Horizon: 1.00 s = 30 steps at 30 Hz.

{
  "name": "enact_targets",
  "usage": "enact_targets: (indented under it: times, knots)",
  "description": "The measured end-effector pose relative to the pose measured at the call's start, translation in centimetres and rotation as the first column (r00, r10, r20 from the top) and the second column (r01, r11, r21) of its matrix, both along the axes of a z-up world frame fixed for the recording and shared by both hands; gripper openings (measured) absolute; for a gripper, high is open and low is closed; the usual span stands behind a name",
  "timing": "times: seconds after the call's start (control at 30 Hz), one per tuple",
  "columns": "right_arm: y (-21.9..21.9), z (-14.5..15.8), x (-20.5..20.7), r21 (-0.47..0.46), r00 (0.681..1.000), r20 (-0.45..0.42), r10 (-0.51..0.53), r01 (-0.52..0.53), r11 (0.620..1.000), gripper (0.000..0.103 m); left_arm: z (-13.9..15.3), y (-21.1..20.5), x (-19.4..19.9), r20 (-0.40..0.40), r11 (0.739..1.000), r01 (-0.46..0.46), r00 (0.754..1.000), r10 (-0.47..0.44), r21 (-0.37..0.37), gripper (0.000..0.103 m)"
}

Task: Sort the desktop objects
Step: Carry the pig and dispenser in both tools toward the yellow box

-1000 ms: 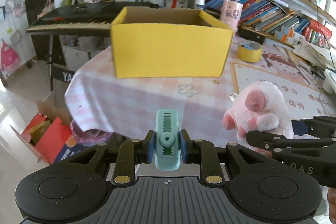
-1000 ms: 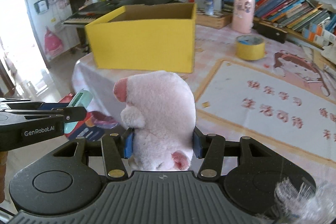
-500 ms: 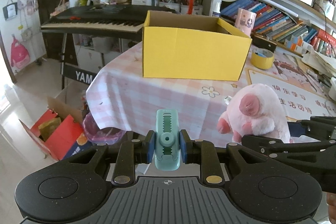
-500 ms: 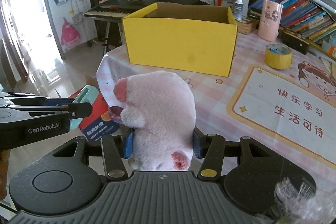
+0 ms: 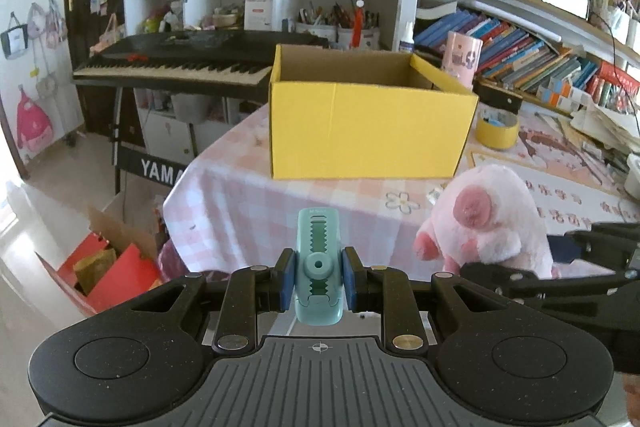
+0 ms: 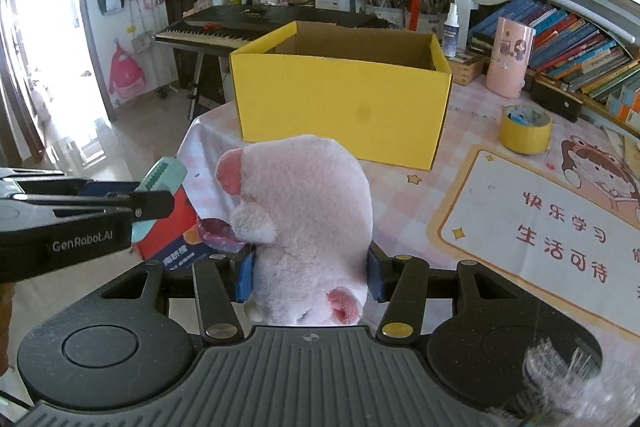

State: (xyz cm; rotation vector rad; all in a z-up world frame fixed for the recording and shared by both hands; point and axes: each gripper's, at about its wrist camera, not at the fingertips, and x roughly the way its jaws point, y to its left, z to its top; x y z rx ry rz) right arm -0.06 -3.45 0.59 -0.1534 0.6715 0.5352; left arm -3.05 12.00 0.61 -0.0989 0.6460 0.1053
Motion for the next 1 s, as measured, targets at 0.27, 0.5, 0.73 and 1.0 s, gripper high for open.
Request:
enact_targets:
  times: [0.27,0.5,0.73,1.0]
  knots:
    - [0.1,1.1,1.4,0.013,1.000,0.021,-0.007,0.007,1.000,0.049,1.6,0.1,2.2,0.052,1.000,0.008,0.999,-0.009,0.003,0.023]
    - [0.0,3.3,4.4,0.053,0.997,0.070,-0.023,0.019,0.998,0.049,3.7,0.1,4.8,0.121,1.000,0.018,0.992,-0.021,0.026,0.023]
    - [0.0,6.5,8.7,0.098,0.988,0.152,-0.027,0.013,0.995,0.049,5.7,0.2,9.1,0.192,1.000,0.013,0.981,-0.018,0.026,0.023]
    - [-0.4,8.5,14.9,0.084,0.980,0.200,-0.006,-0.012,0.996,0.049,6.1,-0.1,14.2,0.222,1.000,-0.013,0.975,0.008,0.023,0.023]
